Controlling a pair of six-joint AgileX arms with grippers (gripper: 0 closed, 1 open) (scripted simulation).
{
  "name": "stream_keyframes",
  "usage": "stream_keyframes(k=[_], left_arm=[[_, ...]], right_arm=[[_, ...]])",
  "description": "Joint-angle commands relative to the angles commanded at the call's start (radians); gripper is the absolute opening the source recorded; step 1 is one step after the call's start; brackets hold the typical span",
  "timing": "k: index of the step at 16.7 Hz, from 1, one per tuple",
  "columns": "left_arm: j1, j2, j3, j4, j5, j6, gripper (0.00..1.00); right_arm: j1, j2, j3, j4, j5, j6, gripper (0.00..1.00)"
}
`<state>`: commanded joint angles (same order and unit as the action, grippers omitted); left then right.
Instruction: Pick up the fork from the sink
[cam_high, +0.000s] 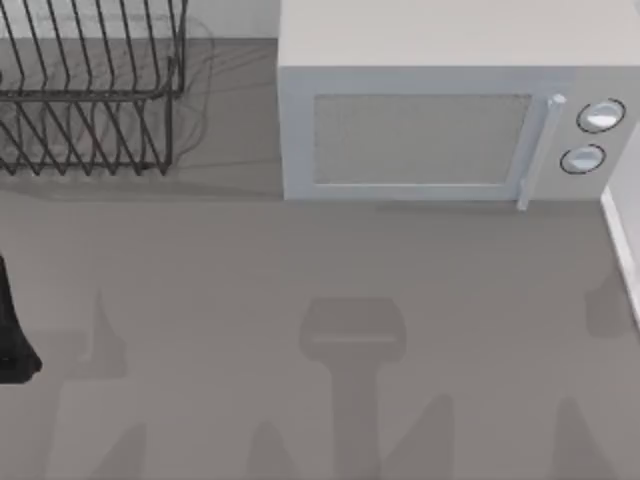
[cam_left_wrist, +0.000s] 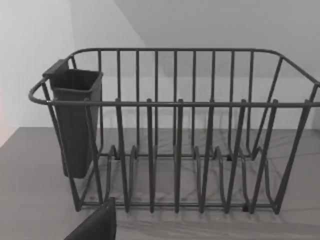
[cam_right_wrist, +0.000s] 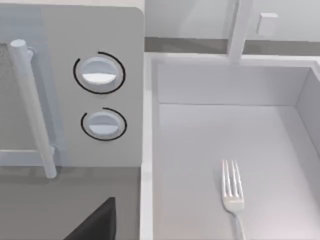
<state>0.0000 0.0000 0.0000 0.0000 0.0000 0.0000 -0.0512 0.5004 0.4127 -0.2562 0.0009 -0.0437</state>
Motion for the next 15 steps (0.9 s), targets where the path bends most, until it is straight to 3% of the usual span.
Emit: stream_keyframes(k=[15], left_arm=[[0.0, 0.0, 0.0, 0.0, 0.0, 0.0, 1.0]], right_arm=[[-0.141, 1.424, 1.175, -0.727, 0.002, -0.128, 1.0]])
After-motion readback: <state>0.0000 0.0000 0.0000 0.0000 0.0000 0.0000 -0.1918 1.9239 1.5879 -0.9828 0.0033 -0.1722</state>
